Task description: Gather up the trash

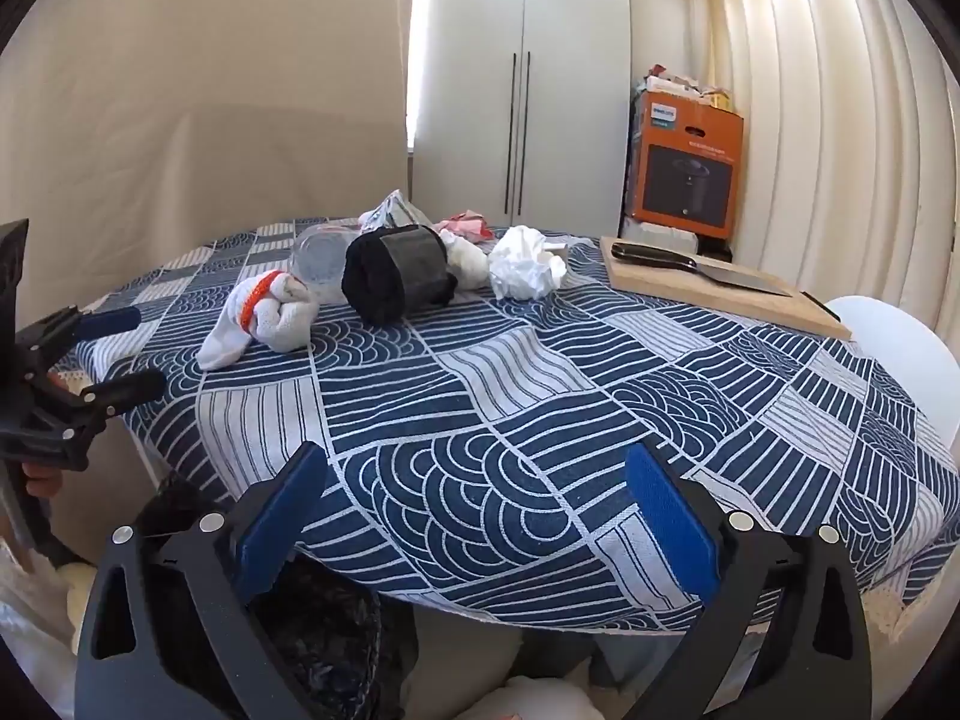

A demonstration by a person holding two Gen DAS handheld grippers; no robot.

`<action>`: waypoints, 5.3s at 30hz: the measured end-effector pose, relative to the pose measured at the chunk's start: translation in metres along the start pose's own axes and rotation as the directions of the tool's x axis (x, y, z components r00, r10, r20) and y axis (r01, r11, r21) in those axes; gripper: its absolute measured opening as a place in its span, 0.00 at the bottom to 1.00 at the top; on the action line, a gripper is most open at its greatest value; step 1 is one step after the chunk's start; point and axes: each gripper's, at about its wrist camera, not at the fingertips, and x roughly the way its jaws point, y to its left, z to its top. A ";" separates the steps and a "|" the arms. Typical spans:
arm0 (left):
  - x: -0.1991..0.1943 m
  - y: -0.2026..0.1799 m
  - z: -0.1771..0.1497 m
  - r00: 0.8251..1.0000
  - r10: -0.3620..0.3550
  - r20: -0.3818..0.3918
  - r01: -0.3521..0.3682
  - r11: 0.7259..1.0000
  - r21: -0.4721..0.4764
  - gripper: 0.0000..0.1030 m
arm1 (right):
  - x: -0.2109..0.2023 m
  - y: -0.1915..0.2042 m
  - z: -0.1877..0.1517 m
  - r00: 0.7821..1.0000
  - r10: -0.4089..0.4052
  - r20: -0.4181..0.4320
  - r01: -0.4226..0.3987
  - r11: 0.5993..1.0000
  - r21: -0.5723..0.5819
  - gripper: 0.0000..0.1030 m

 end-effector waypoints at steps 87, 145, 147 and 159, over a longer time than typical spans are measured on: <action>0.034 0.002 0.025 0.991 -0.094 -0.093 0.096 0.995 0.022 0.94 | 0.033 -0.001 0.021 0.995 -0.012 -0.102 0.008 0.999 -0.040 0.93; 0.120 0.013 0.073 0.866 -0.308 -0.394 0.359 0.932 0.058 0.60 | 0.196 0.018 0.131 0.865 0.398 -0.305 -0.409 0.912 0.030 0.61; 0.117 0.013 0.071 0.866 -0.305 -0.397 0.357 0.932 0.063 0.58 | 0.193 0.017 0.131 0.866 0.400 -0.300 -0.412 0.911 0.028 0.60; 0.094 0.027 0.070 0.881 -0.273 -0.387 0.311 0.950 0.037 0.57 | 0.151 -0.019 0.116 0.874 0.424 -0.236 -0.404 0.906 0.130 0.59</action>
